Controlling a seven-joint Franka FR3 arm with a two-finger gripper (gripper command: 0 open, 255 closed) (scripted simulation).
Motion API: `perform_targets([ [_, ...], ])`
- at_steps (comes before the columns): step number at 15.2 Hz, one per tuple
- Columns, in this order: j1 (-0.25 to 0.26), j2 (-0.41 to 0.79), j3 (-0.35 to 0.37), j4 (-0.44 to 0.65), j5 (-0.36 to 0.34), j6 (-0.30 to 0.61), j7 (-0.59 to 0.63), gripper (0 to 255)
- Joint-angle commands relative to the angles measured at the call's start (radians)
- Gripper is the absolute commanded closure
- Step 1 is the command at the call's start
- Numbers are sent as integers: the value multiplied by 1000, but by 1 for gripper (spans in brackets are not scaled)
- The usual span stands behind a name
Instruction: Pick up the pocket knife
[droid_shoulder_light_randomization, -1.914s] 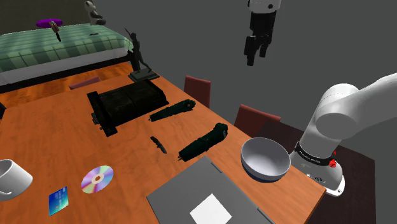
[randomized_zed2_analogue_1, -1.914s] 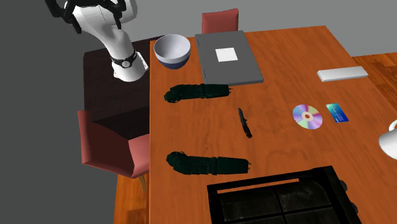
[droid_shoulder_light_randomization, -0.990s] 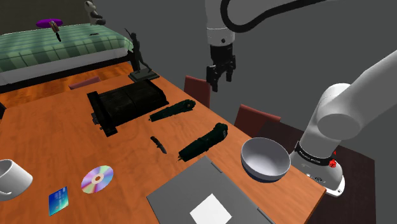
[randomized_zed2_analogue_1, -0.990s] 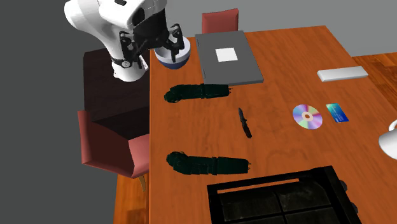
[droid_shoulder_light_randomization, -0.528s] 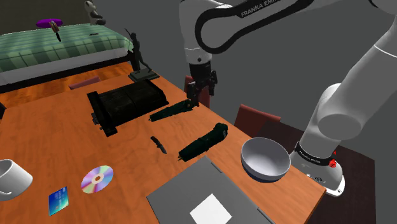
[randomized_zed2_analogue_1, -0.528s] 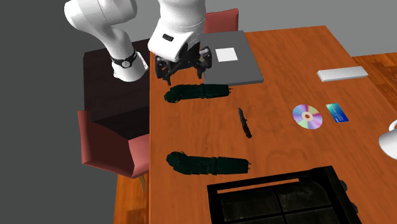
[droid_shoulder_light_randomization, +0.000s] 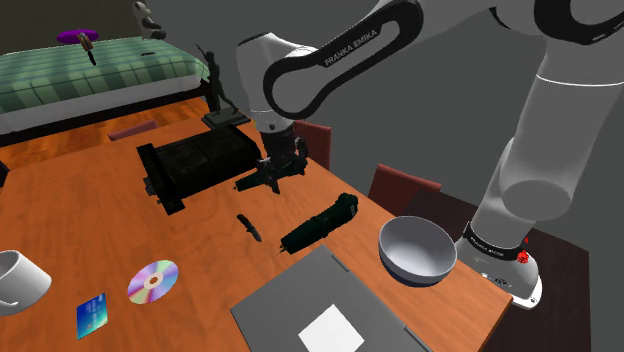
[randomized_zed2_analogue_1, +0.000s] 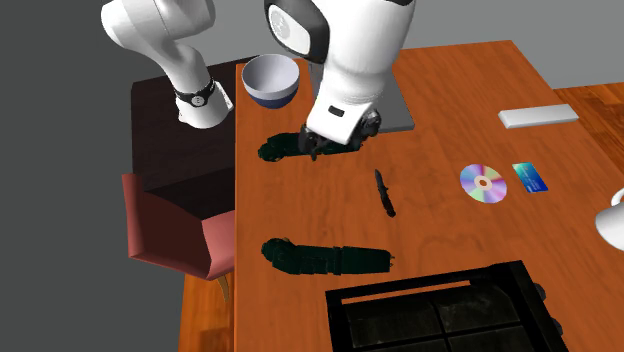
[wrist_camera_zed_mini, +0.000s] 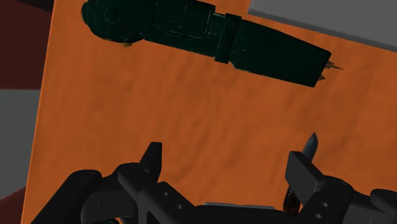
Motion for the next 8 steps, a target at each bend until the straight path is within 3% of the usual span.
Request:
perform_targets([
  [1, 17, 74, 9, 52, -23, 11, 33, 0],
  [8, 109, 360, 9, 303, -112, 7, 133, 0],
])
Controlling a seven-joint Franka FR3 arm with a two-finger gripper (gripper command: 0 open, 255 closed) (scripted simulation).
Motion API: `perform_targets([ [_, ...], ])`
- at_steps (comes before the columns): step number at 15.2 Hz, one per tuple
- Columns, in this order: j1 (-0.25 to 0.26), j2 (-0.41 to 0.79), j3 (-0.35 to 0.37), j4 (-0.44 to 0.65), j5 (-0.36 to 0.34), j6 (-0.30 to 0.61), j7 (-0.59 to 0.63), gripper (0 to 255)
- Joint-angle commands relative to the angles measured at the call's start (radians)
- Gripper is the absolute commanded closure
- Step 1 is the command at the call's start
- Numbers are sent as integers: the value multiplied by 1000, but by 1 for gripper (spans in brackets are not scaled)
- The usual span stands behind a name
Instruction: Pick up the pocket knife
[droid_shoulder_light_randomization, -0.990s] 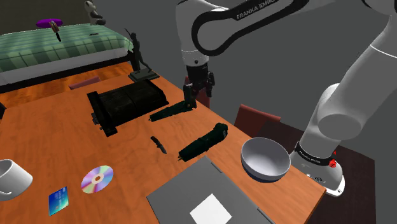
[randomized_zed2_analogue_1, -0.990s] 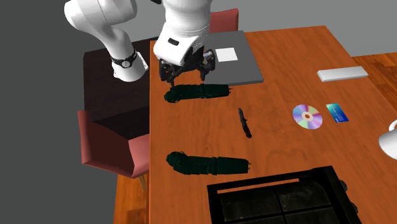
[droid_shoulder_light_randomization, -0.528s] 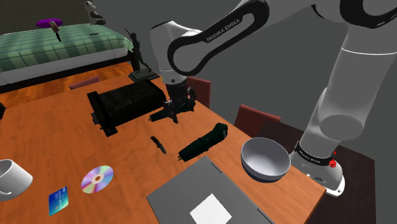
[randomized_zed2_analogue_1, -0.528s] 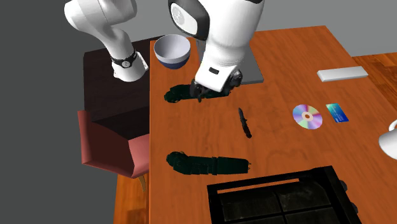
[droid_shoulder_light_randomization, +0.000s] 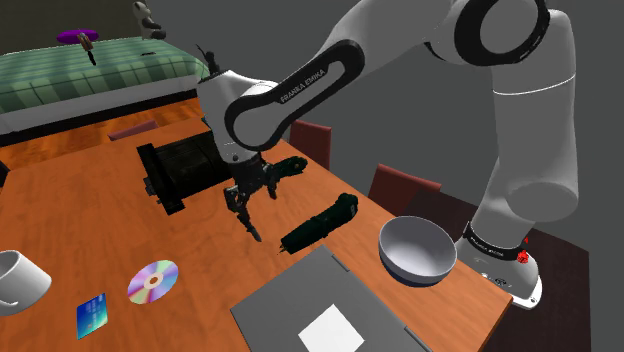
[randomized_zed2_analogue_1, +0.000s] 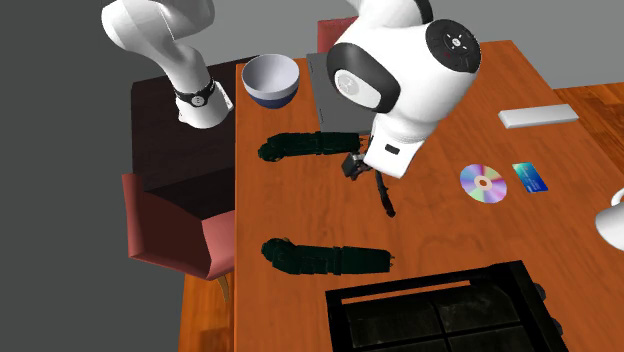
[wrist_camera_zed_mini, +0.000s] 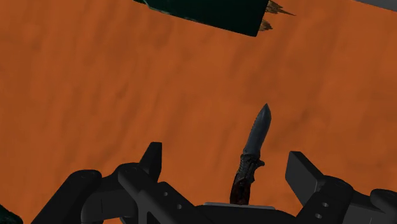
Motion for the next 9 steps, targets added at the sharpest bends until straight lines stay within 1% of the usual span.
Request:
perform_targets([
  [1, 30, 83, -5, 82, -23, -8, 22, 0],
  [3, 59, 156, -10, 161, -40, -22, 38, 0],
  [9, 65, 194, -20, 136, -53, 39, 42, 0],
])
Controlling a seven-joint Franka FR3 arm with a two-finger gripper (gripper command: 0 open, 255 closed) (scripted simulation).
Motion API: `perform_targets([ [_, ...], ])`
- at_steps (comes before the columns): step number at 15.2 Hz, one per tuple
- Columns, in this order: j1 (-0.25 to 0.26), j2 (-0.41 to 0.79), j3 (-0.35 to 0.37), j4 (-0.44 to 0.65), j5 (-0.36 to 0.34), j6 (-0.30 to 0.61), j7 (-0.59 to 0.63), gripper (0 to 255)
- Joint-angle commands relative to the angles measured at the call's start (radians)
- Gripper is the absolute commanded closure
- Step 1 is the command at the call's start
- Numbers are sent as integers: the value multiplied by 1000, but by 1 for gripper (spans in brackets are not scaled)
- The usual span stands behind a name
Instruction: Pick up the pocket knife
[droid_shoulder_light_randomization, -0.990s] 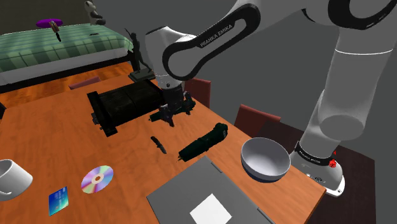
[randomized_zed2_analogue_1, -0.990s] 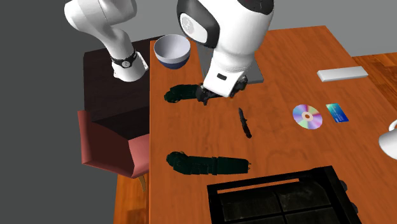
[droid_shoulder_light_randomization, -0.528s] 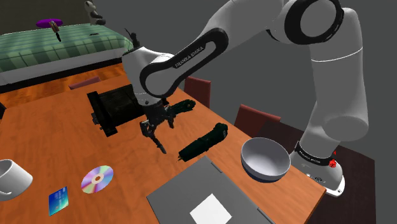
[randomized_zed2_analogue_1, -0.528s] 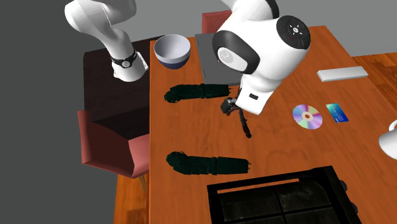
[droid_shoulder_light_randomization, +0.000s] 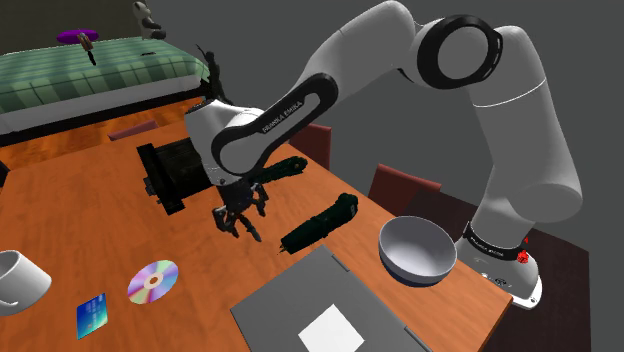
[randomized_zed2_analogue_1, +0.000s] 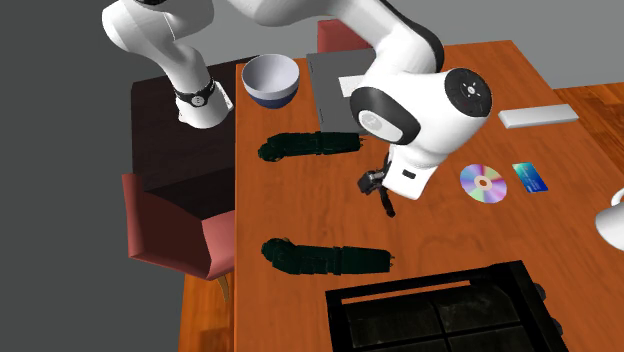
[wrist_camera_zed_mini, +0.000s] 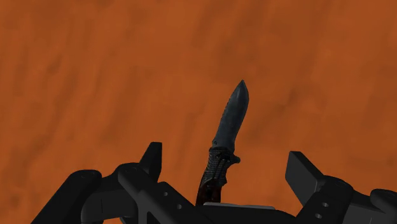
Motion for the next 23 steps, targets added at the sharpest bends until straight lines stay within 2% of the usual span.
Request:
perform_targets([
  [1, 4, 14, -3, -7, -5, 21, 4, 0],
  [3, 4, 18, -4, -8, -7, 26, 4, 0],
  [4, 4, 19, -4, -8, -7, 26, 4, 255],
  [12, 1, 12, -3, -22, -5, 34, 4, 255],
  [23, -4, -45, 12, 34, 17, -75, -3, 255],
])
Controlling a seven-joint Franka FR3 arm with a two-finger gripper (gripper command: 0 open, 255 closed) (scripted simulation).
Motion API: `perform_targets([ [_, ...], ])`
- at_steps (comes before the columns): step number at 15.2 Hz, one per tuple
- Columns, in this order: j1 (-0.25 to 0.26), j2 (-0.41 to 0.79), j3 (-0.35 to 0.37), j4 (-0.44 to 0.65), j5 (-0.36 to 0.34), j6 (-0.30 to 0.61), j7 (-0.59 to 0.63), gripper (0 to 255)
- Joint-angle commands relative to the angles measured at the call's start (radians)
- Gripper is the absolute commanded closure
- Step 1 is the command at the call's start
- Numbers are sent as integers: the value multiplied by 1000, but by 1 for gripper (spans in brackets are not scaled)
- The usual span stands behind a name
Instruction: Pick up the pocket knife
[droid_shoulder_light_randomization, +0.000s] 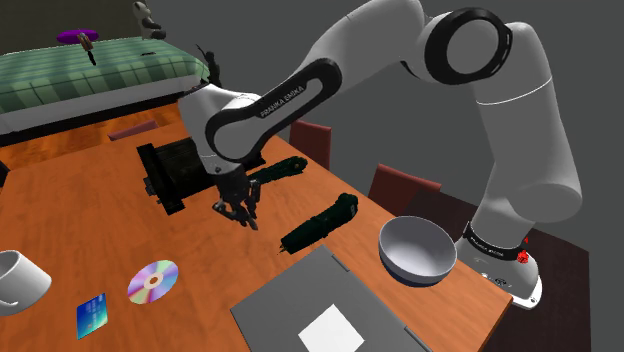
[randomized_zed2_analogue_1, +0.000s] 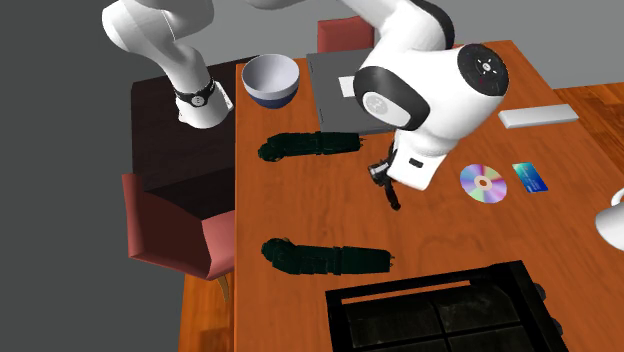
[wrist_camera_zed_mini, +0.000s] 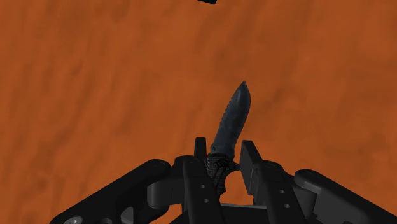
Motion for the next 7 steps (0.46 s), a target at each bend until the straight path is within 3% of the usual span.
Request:
perform_targets([
  [1, -1, -13, 3, 10, 5, -22, -1, 255],
  [7, -3, -33, 8, 36, 13, -67, -3, 255],
])
